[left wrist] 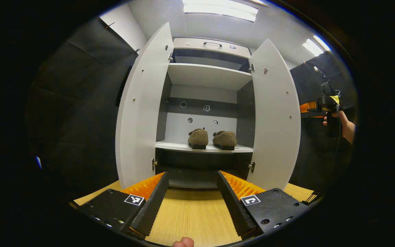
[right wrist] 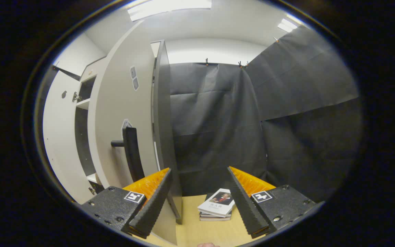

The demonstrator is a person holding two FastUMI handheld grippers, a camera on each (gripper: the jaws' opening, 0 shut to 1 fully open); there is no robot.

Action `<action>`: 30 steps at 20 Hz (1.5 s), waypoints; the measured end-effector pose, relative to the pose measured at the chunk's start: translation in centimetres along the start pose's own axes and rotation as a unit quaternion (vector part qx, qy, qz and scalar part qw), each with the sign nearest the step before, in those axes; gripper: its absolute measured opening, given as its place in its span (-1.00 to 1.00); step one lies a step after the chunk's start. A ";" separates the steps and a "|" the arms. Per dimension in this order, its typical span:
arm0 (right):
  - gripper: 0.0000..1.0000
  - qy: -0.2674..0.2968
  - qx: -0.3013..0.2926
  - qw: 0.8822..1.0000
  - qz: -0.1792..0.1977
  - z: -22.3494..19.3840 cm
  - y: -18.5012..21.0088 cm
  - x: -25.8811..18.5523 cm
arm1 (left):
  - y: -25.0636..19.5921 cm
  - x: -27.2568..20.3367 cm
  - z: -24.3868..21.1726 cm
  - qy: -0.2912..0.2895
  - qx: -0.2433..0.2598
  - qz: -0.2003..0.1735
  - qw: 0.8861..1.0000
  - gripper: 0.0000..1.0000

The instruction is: Grab one shoe with the right hand and put it into the shoe cabinet, grab the other shoe with the left hand and put it into the shoe cabinet; then close the right door with the right hand and the left door with the left hand.

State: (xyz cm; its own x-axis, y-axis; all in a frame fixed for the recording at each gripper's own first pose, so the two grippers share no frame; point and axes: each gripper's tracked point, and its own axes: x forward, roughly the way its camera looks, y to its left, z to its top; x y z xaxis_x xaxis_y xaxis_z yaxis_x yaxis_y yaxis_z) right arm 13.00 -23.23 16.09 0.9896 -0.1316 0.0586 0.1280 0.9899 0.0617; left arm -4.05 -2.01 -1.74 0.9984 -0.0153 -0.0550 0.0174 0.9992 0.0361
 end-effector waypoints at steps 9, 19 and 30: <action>0.94 0.004 -0.019 0.999 0.051 -0.1 4.0 0.1 | -0.1 0.1 -0.3 0.008 -0.002 -0.002 1.000 0.73; 0.87 0.019 0.005 0.988 0.152 -2.0 15.7 0.9 | 1.9 -0.4 0.4 0.004 0.006 0.016 1.000 0.73; 0.89 0.010 0.000 0.987 0.163 -3.3 22.5 4.5 | 3.1 -0.8 0.4 0.012 0.007 0.029 0.999 0.73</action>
State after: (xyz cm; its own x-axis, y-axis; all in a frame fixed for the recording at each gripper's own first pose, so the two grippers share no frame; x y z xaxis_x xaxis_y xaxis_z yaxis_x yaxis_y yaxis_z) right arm 20.58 -1.42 14.43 0.9792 0.1947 0.0566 -0.1973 0.9794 0.0434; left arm -4.78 1.04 -1.23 0.9962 0.0436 -0.0753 -0.0396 0.9978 0.0534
